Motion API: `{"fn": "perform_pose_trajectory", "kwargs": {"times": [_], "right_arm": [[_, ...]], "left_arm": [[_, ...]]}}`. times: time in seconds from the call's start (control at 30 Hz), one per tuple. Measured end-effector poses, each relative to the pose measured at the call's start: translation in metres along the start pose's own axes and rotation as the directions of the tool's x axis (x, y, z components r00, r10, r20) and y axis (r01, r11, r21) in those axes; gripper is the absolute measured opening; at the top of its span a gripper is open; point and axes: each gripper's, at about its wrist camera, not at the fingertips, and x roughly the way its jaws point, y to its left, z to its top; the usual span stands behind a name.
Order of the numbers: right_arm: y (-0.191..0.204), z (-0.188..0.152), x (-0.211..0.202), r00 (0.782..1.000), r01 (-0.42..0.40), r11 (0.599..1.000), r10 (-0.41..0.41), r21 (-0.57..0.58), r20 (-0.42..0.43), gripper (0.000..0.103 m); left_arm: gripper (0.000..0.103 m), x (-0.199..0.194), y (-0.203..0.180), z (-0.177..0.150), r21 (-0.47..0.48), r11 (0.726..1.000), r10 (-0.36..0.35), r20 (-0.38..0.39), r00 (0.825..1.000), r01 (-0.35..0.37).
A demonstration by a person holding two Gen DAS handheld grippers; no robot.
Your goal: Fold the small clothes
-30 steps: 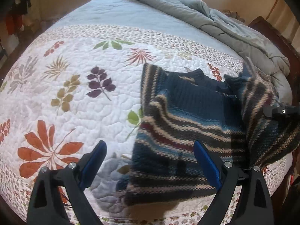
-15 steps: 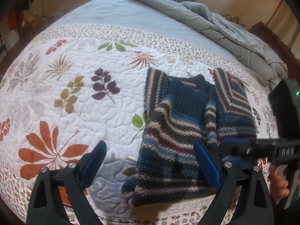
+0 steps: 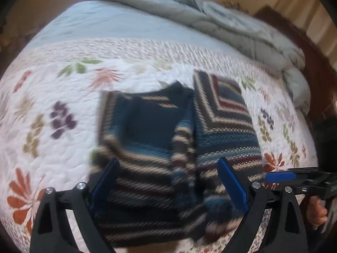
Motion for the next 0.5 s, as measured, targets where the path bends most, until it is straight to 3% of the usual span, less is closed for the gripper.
{"fn": "perform_pose_trajectory", "kwargs": {"times": [0.13, 0.3, 0.5], "right_arm": [[-0.032, -0.013, -0.022, 0.999, 0.043, 0.998, -0.044, 0.037, 0.024, 0.057], [-0.045, -0.018, -0.024, 0.998, 0.052, 0.998, -0.052, 0.025, 0.022, 0.057], [-0.045, -0.019, -0.002, 0.995, 0.098, 0.995, -0.098, -0.002, -0.004, 0.056]], "left_arm": [[0.094, 0.039, -0.021, 0.007, 0.013, 1.0, 0.021, -0.084, 0.996, -0.02], [0.094, 0.054, -0.035, 0.008, 0.015, 1.0, -0.004, -0.105, 0.995, 0.005], [0.094, 0.068, -0.044, 0.015, 0.017, 0.999, -0.036, -0.166, 0.986, 0.039]]}}
